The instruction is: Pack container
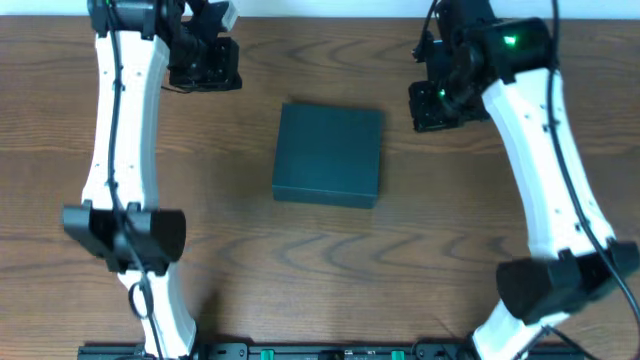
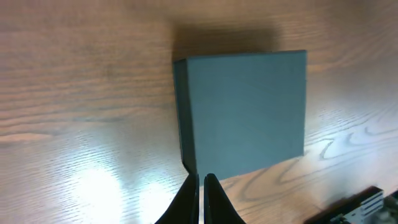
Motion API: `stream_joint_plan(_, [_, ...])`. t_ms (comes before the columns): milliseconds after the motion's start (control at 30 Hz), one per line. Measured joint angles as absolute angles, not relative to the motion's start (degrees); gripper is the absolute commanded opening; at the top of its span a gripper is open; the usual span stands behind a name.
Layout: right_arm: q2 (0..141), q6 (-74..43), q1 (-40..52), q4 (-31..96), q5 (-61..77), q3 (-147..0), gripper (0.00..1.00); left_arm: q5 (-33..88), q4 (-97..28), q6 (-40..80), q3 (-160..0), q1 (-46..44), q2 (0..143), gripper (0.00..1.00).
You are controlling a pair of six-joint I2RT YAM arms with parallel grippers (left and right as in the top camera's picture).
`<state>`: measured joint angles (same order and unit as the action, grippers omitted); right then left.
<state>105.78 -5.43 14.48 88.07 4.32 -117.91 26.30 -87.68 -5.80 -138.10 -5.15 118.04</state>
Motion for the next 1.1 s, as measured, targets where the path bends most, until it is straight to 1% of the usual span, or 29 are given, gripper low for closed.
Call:
stream_joint_plan(133, [96.4,-5.4,15.0,86.4,2.2,-109.2,0.02,23.4,-90.3,-5.8,-138.1,-9.8,110.1,0.06])
stream_joint_plan(233, [85.6,-5.4,16.2,82.7,1.6,-96.1,0.02,20.3,-91.9,-4.5,-138.1,-16.4,105.0,0.06])
stream_joint_plan(300, [77.1,-5.4,16.9,79.9,2.1,-86.9,0.02,17.3,-91.2,-2.1,-136.4,-22.7,102.3,0.06])
stream_joint_plan(333, [71.1,-5.4,17.0,77.5,3.3,-80.9,0.02,16.2,-90.9,-1.3,-135.5,-24.3,101.7,0.06])
stream_joint_plan(367, [66.7,-5.4,17.0,77.2,4.1,-77.3,0.01,11.5,-89.6,1.9,-132.4,-30.6,99.9,0.06])
stream_joint_plan(467, [52.6,-5.4,17.0,77.1,6.7,-68.7,0.01,2.5,-88.2,8.5,-125.7,-42.5,97.3,0.06])
stream_joint_plan(567, [41.6,-5.4,17.0,79.0,8.6,-64.6,0.01,-3.8,-87.8,14.6,-119.6,-51.9,94.9,0.06])
stream_joint_plan(667, [33.4,-5.3,17.0,81.4,10.2,-62.1,0.01,-8.5,-87.6,20.6,-113.3,-58.1,90.9,0.06])
stream_joint_plan(733, [31.0,-5.0,17.0,82.1,11.3,-61.8,0.01,-10.0,-86.8,22.8,-110.6,-59.2,88.1,0.06])
stream_joint_plan(867, [29.1,-4.8,17.0,83.5,13.6,-61.7,0.01,-12.2,-85.1,24.2,-106.9,-57.8,80.4,0.06])
stream_joint_plan(967, [29.2,-4.6,17.0,83.2,15.7,-61.4,0.01,-12.7,-85.2,23.5,-104.9,-55.4,74.1,0.06])
stream_joint_plan(1100, [29.3,-4.6,17.0,80.8,18.2,-61.2,0.01,-12.6,-84.6,21.8,-97.0,-51.2,63.5,0.06])
